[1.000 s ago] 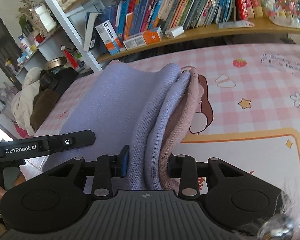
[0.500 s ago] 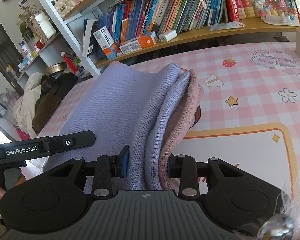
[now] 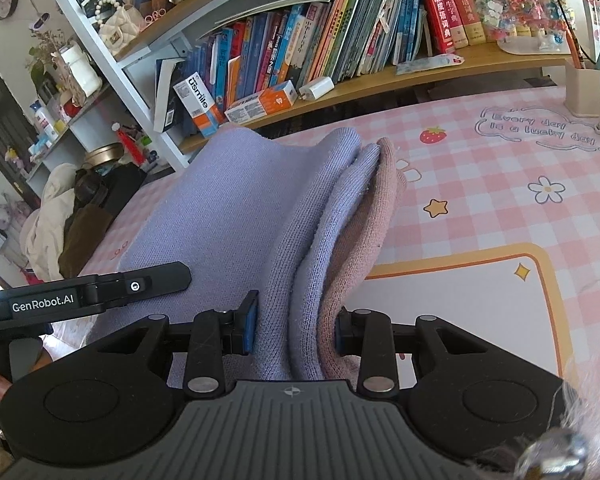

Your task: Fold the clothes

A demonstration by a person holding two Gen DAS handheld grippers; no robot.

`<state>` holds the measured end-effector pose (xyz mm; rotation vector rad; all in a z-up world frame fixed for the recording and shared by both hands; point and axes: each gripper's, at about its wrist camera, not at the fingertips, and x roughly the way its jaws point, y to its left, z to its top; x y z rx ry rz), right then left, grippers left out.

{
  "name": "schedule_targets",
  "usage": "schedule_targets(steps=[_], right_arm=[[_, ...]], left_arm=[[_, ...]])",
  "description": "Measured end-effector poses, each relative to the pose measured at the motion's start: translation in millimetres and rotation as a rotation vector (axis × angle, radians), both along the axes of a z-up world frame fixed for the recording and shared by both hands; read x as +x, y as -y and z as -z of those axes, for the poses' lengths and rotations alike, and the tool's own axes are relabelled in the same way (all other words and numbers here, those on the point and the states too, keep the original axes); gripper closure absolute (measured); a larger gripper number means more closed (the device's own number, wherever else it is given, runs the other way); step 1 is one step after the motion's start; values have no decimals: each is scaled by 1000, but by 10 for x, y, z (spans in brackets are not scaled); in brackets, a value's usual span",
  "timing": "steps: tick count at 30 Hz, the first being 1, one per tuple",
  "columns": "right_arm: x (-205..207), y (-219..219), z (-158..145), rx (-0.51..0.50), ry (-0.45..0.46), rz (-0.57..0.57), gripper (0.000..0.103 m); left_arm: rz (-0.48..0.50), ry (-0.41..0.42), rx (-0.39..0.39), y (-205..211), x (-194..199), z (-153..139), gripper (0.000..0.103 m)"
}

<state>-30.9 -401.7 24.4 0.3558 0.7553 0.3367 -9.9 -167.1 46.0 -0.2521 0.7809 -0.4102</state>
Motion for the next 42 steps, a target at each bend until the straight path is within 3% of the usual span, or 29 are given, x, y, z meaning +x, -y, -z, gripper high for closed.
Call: schedule_targets(steps=[13, 33, 42], right_arm=[[106, -327, -9, -36, -13, 24, 72], [380, -1772, -101, -95, -8, 115, 72], [892, -2248, -253, -117, 54, 65, 72]], left_arm=[[27, -8, -44, -387, 148, 77, 61], [119, -21, -128, -1760, 692, 177, 61], [76, 15, -160, -2244, 1138, 157, 61]])
